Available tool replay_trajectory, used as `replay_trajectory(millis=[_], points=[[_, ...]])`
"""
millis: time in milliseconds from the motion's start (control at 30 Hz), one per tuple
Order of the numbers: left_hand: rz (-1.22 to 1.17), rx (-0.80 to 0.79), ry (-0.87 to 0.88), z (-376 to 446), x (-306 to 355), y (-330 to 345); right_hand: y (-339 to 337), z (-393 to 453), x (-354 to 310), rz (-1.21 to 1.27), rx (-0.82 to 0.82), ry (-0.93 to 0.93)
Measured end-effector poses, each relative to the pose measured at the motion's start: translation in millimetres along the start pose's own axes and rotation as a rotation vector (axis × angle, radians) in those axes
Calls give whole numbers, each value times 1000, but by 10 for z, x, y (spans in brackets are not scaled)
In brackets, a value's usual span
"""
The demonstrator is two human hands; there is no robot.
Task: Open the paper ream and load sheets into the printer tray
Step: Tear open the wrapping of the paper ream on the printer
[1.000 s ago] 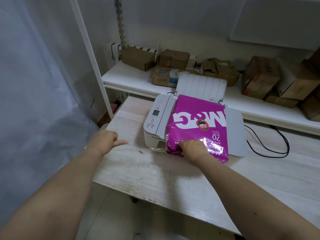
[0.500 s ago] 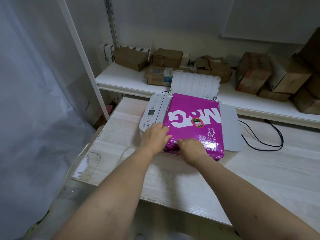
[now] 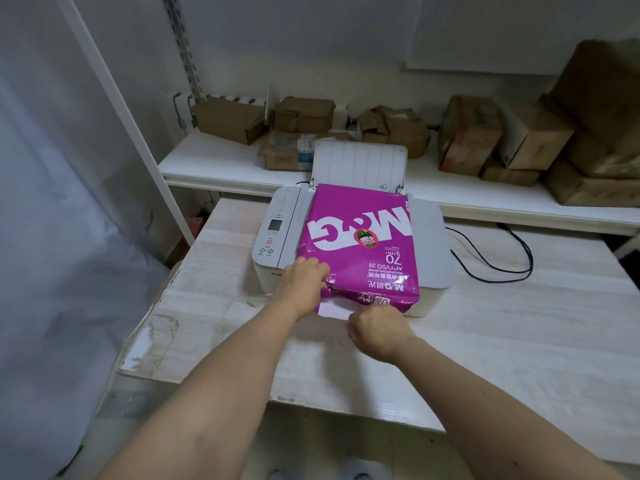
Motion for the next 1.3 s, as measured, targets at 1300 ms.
replay_trajectory(millis=[1300], points=[[-75,135,-24,-222,552,73,-275,82,117,79,247,323]])
Point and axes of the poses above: each hand's wrist, its own z-axis towards the middle knuckle, its own y-axis out of the palm, x = y × z, the point moved 9 cm from there along z, towards the middle knuckle, and after that the axes turned 7 degrees about x, right-handed, at the moved point
